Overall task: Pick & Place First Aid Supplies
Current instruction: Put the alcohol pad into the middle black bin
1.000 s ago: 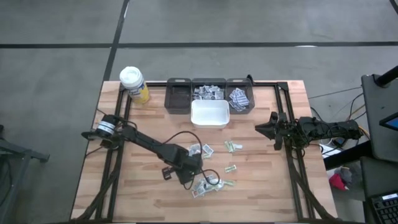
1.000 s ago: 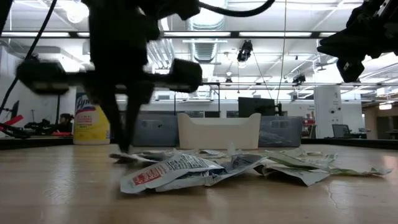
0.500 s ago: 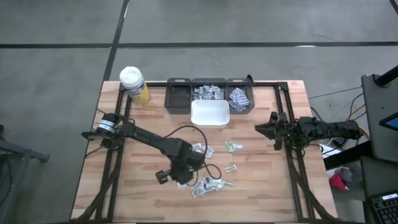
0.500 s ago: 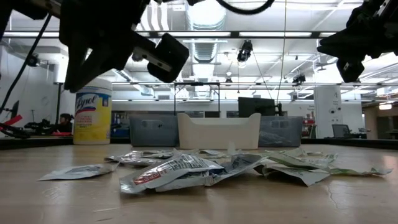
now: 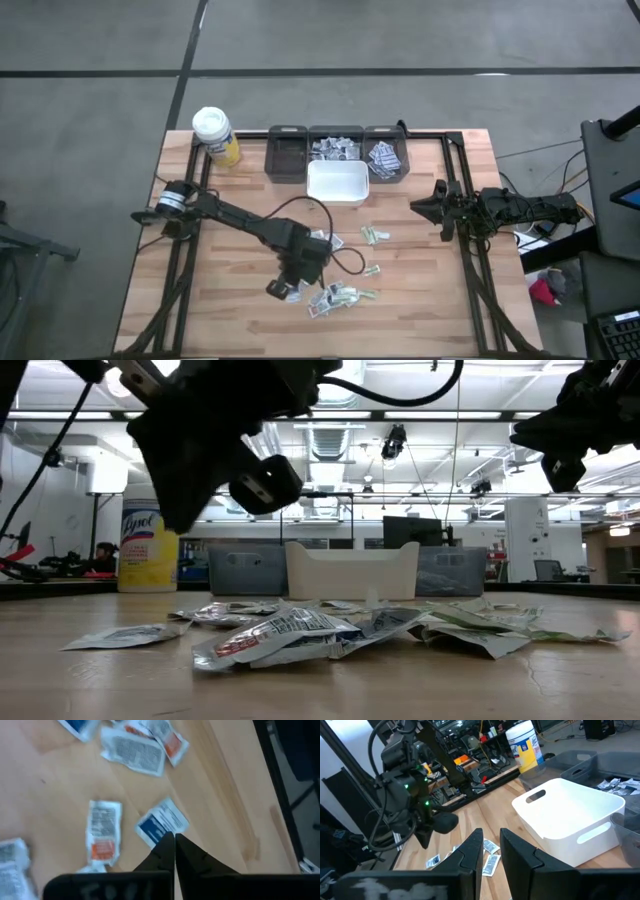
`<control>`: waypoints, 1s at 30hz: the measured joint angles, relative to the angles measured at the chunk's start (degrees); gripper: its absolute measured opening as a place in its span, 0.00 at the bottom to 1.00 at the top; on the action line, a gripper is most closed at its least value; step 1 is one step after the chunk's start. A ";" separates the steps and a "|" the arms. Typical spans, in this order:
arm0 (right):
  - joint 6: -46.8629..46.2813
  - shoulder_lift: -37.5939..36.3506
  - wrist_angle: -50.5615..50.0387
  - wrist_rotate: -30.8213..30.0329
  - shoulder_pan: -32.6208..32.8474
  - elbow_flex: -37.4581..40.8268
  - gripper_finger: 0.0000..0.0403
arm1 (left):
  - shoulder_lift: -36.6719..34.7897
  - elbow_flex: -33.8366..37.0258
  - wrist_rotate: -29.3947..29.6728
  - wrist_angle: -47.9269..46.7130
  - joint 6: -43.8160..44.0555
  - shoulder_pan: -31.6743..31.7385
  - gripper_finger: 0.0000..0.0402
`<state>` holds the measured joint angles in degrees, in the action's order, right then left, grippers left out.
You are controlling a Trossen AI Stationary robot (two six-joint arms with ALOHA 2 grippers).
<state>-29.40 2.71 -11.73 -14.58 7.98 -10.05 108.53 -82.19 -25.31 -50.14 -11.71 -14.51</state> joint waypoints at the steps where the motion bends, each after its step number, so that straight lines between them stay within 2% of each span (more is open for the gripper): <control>1: -0.01 0.01 0.00 -0.01 -0.01 0.00 0.16 | -0.02 0.25 0.18 1.00 0.27 0.02 0.03; 8: -0.01 0.01 0.00 0.01 -0.01 0.00 0.16 | 0.00 1.03 4.22 3.19 -6.29 -0.72 0.17; 14: -0.01 0.01 0.00 -0.01 -0.01 -0.02 0.16 | 0.00 2.43 11.07 3.31 -28.49 -3.05 0.24; 16: -0.01 0.00 0.00 -0.01 0.00 -0.01 0.16 | 0.00 3.69 13.01 4.50 -33.14 -3.84 0.25; 30: -0.01 0.01 0.00 -0.01 -0.01 -0.01 0.16 | 0.00 5.51 14.69 10.11 -37.04 -4.83 0.24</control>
<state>-29.41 2.72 -11.73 -14.59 7.97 -10.06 108.53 -76.68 -10.62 -40.03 -48.75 -19.34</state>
